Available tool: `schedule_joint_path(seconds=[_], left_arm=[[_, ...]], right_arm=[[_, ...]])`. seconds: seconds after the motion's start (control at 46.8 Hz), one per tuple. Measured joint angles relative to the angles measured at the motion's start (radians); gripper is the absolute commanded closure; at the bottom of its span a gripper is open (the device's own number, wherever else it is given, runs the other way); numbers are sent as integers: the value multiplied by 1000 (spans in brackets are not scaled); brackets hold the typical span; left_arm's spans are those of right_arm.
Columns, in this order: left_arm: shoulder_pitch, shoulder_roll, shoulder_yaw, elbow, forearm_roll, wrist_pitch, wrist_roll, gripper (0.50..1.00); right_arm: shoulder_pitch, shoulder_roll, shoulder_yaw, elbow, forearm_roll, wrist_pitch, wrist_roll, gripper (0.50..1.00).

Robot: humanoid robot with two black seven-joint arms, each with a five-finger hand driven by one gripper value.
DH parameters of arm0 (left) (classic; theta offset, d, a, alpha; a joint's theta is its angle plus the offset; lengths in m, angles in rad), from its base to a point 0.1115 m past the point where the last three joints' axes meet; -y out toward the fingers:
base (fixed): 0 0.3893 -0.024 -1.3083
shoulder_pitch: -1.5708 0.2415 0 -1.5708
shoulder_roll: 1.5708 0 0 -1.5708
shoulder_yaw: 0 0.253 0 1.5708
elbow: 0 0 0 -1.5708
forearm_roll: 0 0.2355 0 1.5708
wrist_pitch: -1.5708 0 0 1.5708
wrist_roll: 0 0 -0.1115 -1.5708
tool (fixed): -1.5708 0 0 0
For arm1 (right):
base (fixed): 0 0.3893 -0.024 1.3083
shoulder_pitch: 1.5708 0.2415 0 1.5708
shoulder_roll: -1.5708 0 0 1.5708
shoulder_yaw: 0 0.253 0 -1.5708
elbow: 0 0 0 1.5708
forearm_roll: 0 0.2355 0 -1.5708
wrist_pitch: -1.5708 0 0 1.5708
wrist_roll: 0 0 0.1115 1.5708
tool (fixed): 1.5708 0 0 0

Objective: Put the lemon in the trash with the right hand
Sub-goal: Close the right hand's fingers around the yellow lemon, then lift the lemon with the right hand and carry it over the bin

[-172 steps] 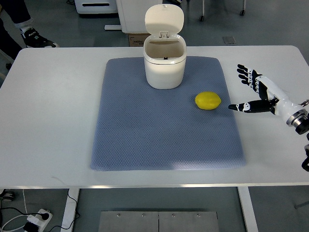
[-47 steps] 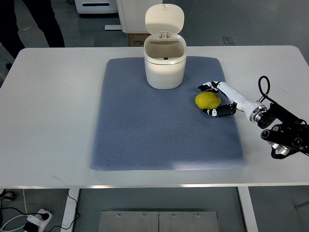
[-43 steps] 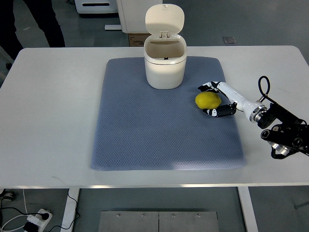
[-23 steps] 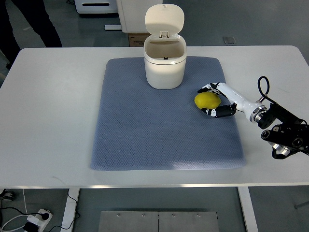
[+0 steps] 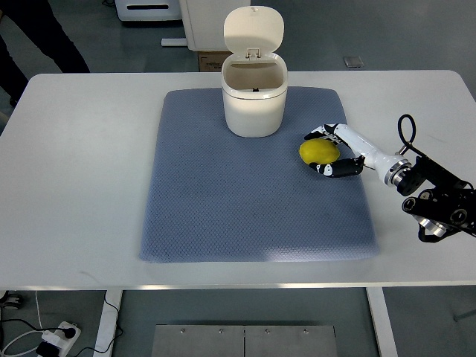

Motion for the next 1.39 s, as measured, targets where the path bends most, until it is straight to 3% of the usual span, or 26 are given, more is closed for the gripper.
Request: schedule_joint_path(seconds=[0.043,1.027,1.39], left_arm=[[0,0,0,0,0,0,0,500],[0,0,0,0,0,0,0,500],[0,0,0,0,0,0,0,500]], right_arm=[[0,-1,3,0,2,0,0,1000],[65,-34,20,1,39,21,40,1000],[199,-85,18,-1,110,104,38,1000]])
